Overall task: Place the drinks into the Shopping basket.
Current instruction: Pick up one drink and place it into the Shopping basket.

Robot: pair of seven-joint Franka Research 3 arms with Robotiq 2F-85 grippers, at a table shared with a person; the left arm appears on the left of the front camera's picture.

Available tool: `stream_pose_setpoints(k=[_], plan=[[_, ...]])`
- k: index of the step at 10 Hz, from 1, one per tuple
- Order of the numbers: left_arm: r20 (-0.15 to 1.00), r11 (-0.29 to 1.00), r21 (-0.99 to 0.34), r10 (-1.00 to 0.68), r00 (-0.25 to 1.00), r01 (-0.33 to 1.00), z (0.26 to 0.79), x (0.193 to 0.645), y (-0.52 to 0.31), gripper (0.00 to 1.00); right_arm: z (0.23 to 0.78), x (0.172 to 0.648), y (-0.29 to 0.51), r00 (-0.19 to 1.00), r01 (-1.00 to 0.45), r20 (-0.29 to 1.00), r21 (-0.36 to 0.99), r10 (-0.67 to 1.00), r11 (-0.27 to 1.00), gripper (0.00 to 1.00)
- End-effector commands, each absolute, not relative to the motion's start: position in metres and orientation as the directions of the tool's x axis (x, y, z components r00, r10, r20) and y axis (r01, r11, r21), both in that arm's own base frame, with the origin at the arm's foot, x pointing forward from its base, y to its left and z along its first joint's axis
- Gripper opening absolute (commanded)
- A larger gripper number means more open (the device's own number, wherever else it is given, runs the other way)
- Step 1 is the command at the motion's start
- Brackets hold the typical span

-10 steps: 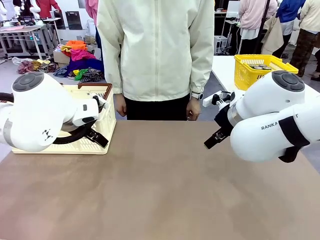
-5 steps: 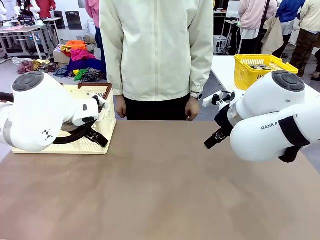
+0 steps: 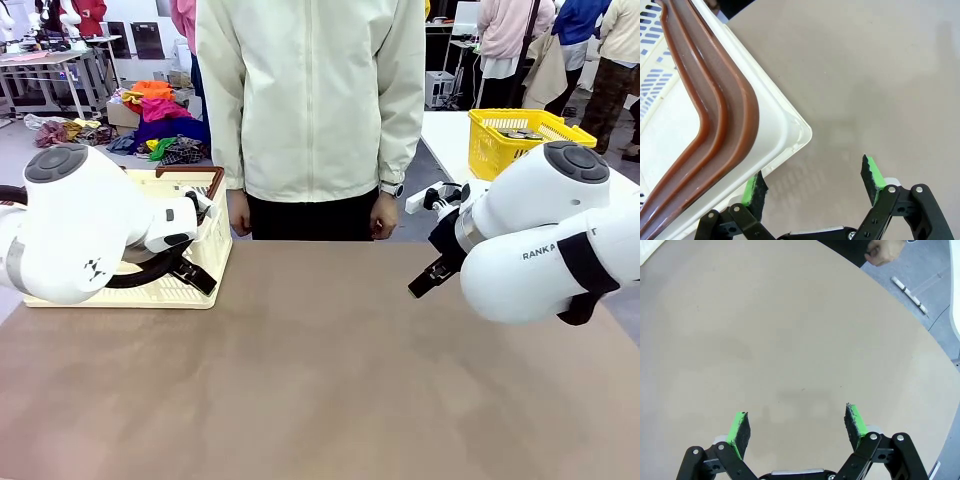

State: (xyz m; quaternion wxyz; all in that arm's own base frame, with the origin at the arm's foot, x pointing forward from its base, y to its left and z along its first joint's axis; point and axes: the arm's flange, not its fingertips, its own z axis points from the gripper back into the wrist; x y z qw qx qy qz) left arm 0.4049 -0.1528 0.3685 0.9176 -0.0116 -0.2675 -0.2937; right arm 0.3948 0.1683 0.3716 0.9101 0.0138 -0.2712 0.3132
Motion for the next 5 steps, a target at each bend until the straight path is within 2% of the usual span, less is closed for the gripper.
stream_pose_setpoints(k=[1, 2, 3, 4, 5], plan=[[0.501, 0.829, 0.135, -0.53, 0.684, 0.543, 0.371, 0.404, -0.151, 1.0, 0.372, 0.395, 0.168, 0.657, -0.577, 0.503, -0.144, 0.562, 0.804, 1.0], [0.498, 0.827, 0.136, -0.533, 0.684, 0.545, 0.368, 0.405, -0.153, 1.0, 0.372, 0.395, 0.168, 0.657, -0.577, 0.502, -0.145, 0.563, 0.803, 1.0], [0.386, 0.821, 0.019, -0.533, 0.753, 0.571, 0.375, 0.401, -0.152, 1.0, 0.375, 0.386, 0.165, 0.719, -0.582, 0.446, -0.033, 0.533, 0.812, 1.0], [0.315, 0.771, -0.146, -0.558, 0.768, 0.62, 0.386, 0.391, -0.149, 1.0, 0.384, 0.375, 0.159, 0.773, -0.581, 0.386, 0.111, 0.503, 0.807, 1.0], [0.163, 0.768, -0.368, -0.501, 0.85, 0.524, 0.411, 0.374, -0.147, 1.0, 0.401, 0.356, 0.152, 0.874, -0.474, 0.268, 0.287, 0.406, 0.832, 1.0]])
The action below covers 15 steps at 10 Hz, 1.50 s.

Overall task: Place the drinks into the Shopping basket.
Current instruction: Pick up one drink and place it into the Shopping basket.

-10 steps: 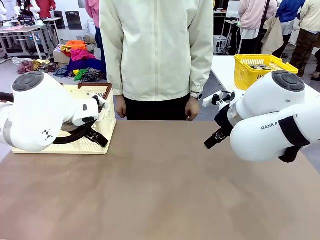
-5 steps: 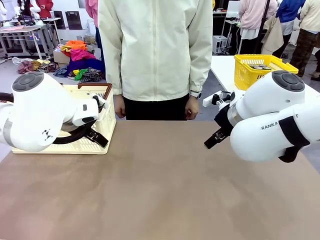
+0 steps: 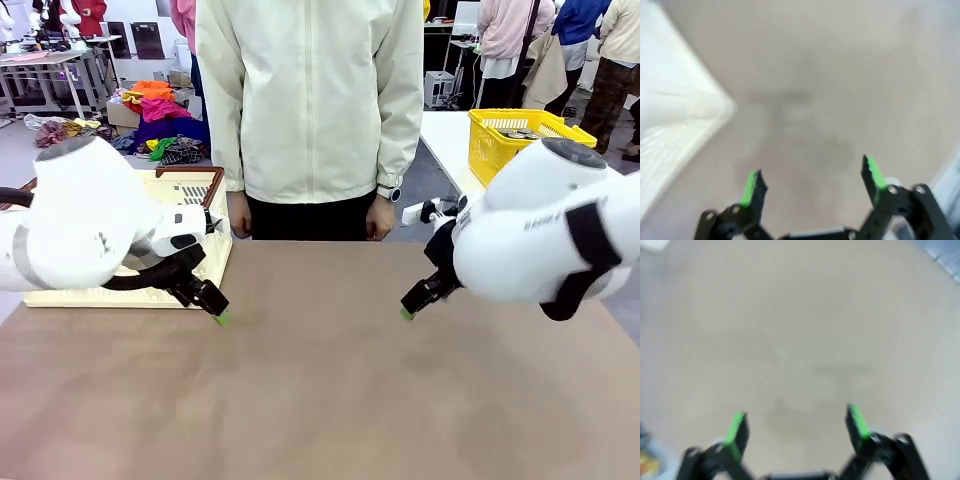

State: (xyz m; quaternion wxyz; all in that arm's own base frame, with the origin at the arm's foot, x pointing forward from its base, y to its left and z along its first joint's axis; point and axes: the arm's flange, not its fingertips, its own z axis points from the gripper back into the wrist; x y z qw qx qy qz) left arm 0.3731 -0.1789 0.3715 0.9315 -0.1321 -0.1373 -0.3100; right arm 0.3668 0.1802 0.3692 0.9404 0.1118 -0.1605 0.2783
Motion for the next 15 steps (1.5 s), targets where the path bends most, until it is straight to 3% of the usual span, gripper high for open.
stream_pose_setpoints(k=[1, 2, 3, 4, 6, 8, 11, 13, 14, 15], plan=[[0.085, 0.805, -0.448, -0.396, 0.914, 0.39, 0.426, 0.365, -0.148, 1.0, 0.412, 0.345, 0.15, 0.923, -0.385, 0.179, 0.383, 0.342, 0.84, 1.0], [0.041, 0.731, -0.603, -0.371, 0.928, 0.319, 0.451, 0.349, -0.141, 1.0, 0.433, 0.328, 0.142, 0.929, -0.367, 0.171, 0.525, 0.327, 0.768, 1.0], [0.064, 0.576, -0.762, -0.389, 0.919, 0.297, 0.477, 0.339, -0.121, 1.0, 0.458, 0.31, 0.129, 0.886, -0.429, 0.194, 0.686, 0.421, 0.587, 1.0], [0.126, 0.421, -0.867, -0.333, 0.934, 0.267, 0.506, 0.333, -0.085, 1.0, 0.487, 0.293, 0.104, 0.904, -0.397, 0.227, 0.757, 0.362, 0.519, 1.0], [0.315, 0.168, -0.936, 0.004, 0.949, 0.31, 0.544, 0.304, 0.037, 1.0, 0.534, 0.257, 0.019, 0.936, -0.352, 0.33, 0.848, 0.126, 0.396, 1.0], [0.312, 0.084, -0.95, 0.323, 0.893, 0.301, 0.526, 0.268, 0.139, 1.0, 0.533, 0.232, -0.067, 0.941, -0.262, 0.314, 0.914, -0.128, 0.311, 1.0], [0.187, 0.009, -0.971, 0.657, 0.73, 0.24, 0.462, 0.206, 0.244, 1.0, 0.482, 0.191, -0.191, 0.861, -0.116, 0.184, 0.979, -0.474, 0.168, 1.0], [0.143, 0.041, -0.984, 0.771, 0.621, 0.175, 0.435, 0.178, 0.27, 1.0, 0.42, 0.182, -0.234, 0.811, 0.005, 0.02, 0.999, -0.585, 0.042, 1.0], [0.13, 0.071, -0.99, 0.777, 0.616, 0.12, 0.426, 0.182, 0.272, 1.0, 0.399, 0.179, -0.238, 0.798, 0.012, -0.001, 1.0, -0.603, 0.013, 1.0], [0.117, 0.02, -0.988, 0.732, 0.672, 0.15, 0.432, 0.167, 0.283, 1.0, 0.449, 0.168, -0.242, 0.811, 0.01, 0.05, 0.995, -0.584, 0.099, 1.0]])
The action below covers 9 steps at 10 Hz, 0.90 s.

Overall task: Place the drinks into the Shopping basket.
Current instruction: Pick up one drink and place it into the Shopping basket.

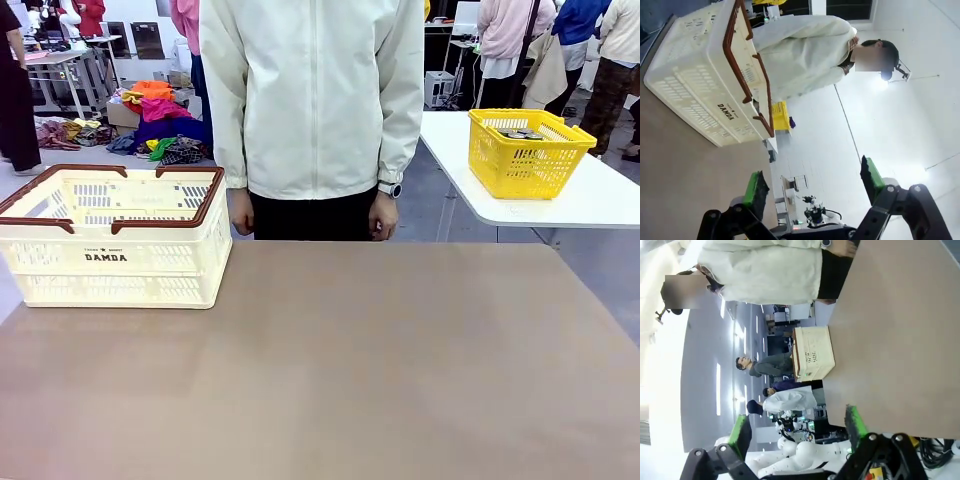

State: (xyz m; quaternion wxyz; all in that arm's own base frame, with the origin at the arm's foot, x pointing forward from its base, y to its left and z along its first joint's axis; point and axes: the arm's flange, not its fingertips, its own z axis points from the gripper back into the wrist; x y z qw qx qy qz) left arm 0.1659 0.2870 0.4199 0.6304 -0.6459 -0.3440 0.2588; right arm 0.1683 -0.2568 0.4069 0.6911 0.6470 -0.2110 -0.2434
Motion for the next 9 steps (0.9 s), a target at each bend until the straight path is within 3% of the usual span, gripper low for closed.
stream_pose_setpoints(k=[1, 9], plan=[[0.117, 0.02, -0.988, 0.732, 0.672, 0.15, 0.4324, 0.1668, 0.2832, 1.0, 0.4488, 0.1676, -0.2423, 0.811, 0.01, 0.05, 0.995, -0.584, 0.099, 1.0], [0.117, 0.02, -0.988, 0.732, 0.672, 0.15, 0.4324, 0.1668, 0.2832, 1.0, 0.4488, 0.1676, -0.2423, 0.811, 0.01, 0.05, 0.995, -0.584, 0.099, 1.0]])
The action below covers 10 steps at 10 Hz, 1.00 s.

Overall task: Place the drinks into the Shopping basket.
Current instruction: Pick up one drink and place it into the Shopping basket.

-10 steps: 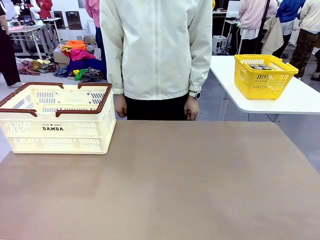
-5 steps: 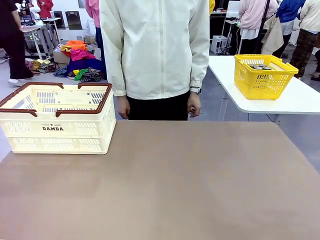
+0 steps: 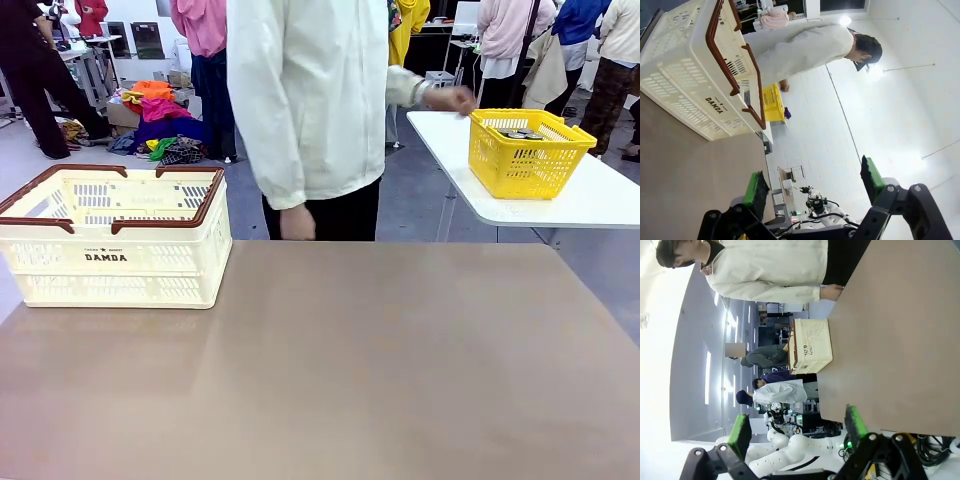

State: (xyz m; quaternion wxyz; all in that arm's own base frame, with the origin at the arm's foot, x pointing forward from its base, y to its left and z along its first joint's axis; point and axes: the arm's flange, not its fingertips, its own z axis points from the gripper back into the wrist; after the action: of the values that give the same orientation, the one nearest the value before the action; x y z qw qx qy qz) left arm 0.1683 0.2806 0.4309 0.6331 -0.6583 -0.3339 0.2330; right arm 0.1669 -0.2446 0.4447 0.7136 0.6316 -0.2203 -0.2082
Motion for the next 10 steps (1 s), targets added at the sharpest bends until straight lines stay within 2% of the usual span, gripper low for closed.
stream_pose_setpoints(k=[1, 10], plan=[[0.117, 0.02, -0.988, 0.732, 0.672, 0.15, 0.4324, 0.1668, 0.2832, 1.0, 0.4488, 0.1676, -0.2423, 0.811, 0.01, 0.05, 0.995, -0.584, 0.099, 1.0], [0.117, 0.02, -0.988, 0.732, 0.672, 0.15, 0.4324, 0.1668, 0.2832, 1.0, 0.4488, 0.1676, -0.2423, 0.811, 0.01, 0.05, 0.995, -0.584, 0.099, 1.0]])
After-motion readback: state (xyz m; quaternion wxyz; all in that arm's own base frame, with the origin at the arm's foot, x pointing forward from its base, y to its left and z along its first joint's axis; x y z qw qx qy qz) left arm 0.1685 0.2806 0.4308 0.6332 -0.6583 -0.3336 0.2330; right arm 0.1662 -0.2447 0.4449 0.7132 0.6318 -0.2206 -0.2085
